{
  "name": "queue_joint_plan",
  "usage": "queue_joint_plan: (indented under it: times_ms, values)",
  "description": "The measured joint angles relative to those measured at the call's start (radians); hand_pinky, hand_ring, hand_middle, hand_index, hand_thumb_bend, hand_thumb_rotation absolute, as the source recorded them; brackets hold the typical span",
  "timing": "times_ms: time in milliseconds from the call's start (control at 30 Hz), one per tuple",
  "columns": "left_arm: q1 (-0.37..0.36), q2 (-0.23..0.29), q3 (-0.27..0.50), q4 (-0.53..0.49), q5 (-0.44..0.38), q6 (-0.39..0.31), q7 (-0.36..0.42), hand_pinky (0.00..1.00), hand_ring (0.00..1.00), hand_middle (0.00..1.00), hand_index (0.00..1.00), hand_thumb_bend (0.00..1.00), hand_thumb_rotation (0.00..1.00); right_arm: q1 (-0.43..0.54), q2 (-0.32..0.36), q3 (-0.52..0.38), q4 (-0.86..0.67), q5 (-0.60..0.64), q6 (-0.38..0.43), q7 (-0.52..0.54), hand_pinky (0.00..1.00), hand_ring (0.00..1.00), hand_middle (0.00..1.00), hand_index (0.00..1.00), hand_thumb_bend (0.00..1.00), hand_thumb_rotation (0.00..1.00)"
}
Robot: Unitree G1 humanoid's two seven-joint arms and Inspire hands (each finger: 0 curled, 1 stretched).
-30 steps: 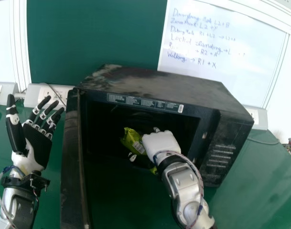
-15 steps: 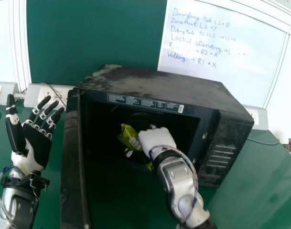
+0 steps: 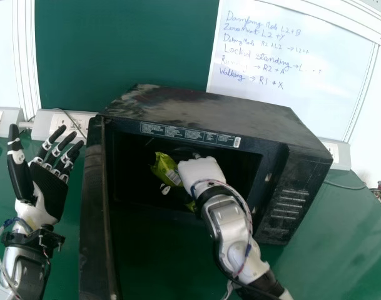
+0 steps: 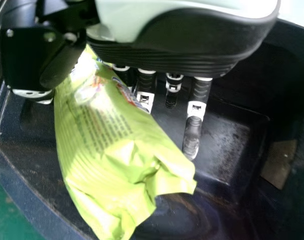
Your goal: Put biscuit inside oven
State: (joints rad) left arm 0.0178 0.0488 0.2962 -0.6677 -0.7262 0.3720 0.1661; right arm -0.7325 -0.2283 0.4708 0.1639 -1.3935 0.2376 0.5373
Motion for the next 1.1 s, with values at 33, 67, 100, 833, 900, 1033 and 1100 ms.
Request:
queue_joint_plan:
  times_ms: [33,67,100,833,900,1033,1100]
  values:
    - [0.000,0.000,0.000,0.000,-0.001,-0.001,0.000,0.80,0.74,0.73,0.75,0.88,0.34,-0.007,0.000,0.003,0.014,0.004,0.001,-0.009,0.30,0.33,0.47,0.49,0.53,0.00]
    - [0.001,0.000,0.001,0.001,-0.001,-0.001,-0.002,0.80,0.74,0.73,0.75,0.88,0.34,-0.011,0.000,0.005,0.024,0.007,0.001,-0.016,0.30,0.33,0.47,0.49,0.53,0.00]
    - [0.001,0.000,0.001,0.002,-0.001,-0.002,-0.003,0.79,0.74,0.73,0.75,0.88,0.34,-0.017,0.001,0.008,0.039,0.010,0.003,-0.026,0.29,0.32,0.47,0.49,0.53,0.00]
    - [0.001,0.004,0.007,0.008,-0.001,-0.008,-0.012,0.77,0.73,0.72,0.73,0.86,0.35,-0.161,0.020,0.072,0.360,0.138,0.009,-0.283,0.37,0.41,0.41,0.50,0.53,0.00]
    - [0.001,0.005,0.007,0.008,-0.001,-0.008,-0.012,0.78,0.73,0.72,0.73,0.86,0.36,-0.169,0.022,0.079,0.395,0.154,0.001,-0.322,0.42,0.45,0.45,0.49,0.53,0.00]
    - [0.000,0.009,0.007,0.008,-0.001,-0.008,-0.012,0.77,0.72,0.71,0.73,0.88,0.36,-0.197,0.025,0.086,0.463,0.191,-0.006,-0.382,0.46,0.49,0.50,0.48,0.53,0.00]
    - [0.000,0.012,0.007,0.008,-0.001,-0.008,-0.012,0.77,0.72,0.71,0.73,0.89,0.36,-0.207,0.028,0.087,0.490,0.210,-0.006,-0.405,0.44,0.47,0.49,0.48,0.53,0.00]
